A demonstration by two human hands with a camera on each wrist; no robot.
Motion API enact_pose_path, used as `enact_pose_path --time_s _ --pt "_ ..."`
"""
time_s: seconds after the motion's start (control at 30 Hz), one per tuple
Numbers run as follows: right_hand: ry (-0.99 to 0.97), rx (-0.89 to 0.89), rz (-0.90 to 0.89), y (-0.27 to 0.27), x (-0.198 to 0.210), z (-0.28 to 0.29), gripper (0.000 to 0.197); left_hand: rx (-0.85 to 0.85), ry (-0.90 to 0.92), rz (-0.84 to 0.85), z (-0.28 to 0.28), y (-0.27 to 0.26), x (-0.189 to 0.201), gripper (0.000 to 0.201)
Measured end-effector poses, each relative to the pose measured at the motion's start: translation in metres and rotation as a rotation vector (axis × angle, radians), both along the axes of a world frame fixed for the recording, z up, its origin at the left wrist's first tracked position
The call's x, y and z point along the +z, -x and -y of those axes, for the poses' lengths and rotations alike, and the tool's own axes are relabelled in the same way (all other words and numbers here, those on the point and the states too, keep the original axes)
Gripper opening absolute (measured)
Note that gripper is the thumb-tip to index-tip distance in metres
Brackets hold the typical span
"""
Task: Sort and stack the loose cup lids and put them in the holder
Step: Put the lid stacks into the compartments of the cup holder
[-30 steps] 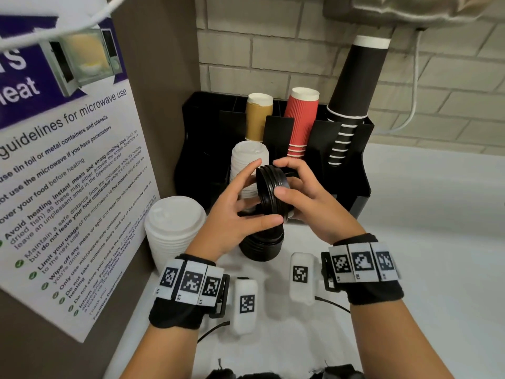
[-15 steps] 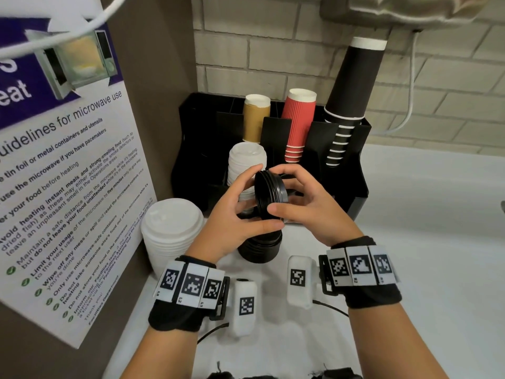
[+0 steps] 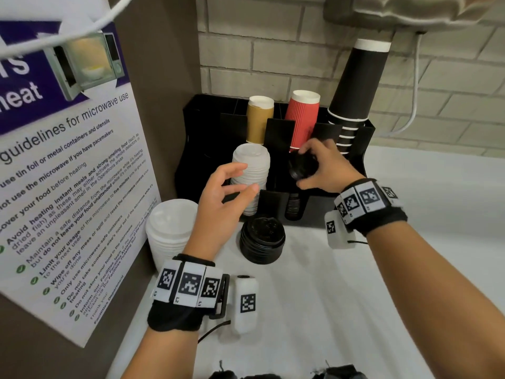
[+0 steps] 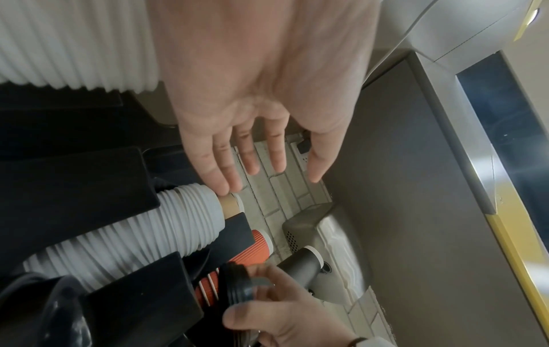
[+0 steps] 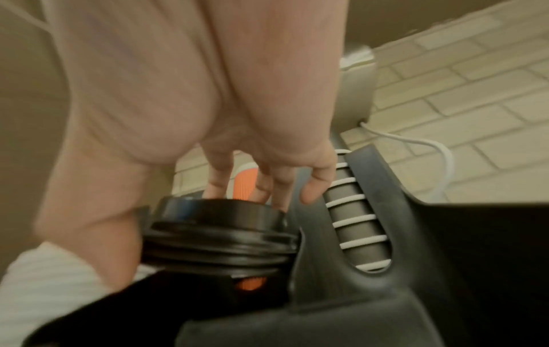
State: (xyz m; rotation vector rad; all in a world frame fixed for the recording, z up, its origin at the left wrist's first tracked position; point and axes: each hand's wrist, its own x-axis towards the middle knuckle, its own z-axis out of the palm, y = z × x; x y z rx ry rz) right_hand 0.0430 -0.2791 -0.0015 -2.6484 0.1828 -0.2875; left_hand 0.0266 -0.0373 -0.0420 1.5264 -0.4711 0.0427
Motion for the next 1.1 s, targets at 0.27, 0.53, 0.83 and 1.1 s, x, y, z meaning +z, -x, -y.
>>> enact_pose_path --time_s 0.27,0.53,0.83,1.1 --pt "0.402 0.144 -0.301 -0.021 -0.004 -0.013 0.069 0.002 -0.008 -0.001 -0.001 0.0 -0.001 0.033" --pt "0.403 0.188 -0.31 -0.02 -0.019 -0.008 0.068 0.009 -0.014 0.003 0.0 0.001 -0.002 0.032" --pt "0.577 0.107 -0.27 -0.018 -0.024 -0.014 0.063 0.012 -0.011 0.01 -0.002 0.001 -0.003 0.031" --pt "0.611 0.255 -0.286 -0.014 -0.022 -0.02 0.074 0.0 -0.012 -0.002 0.001 0.004 -0.002 0.031"
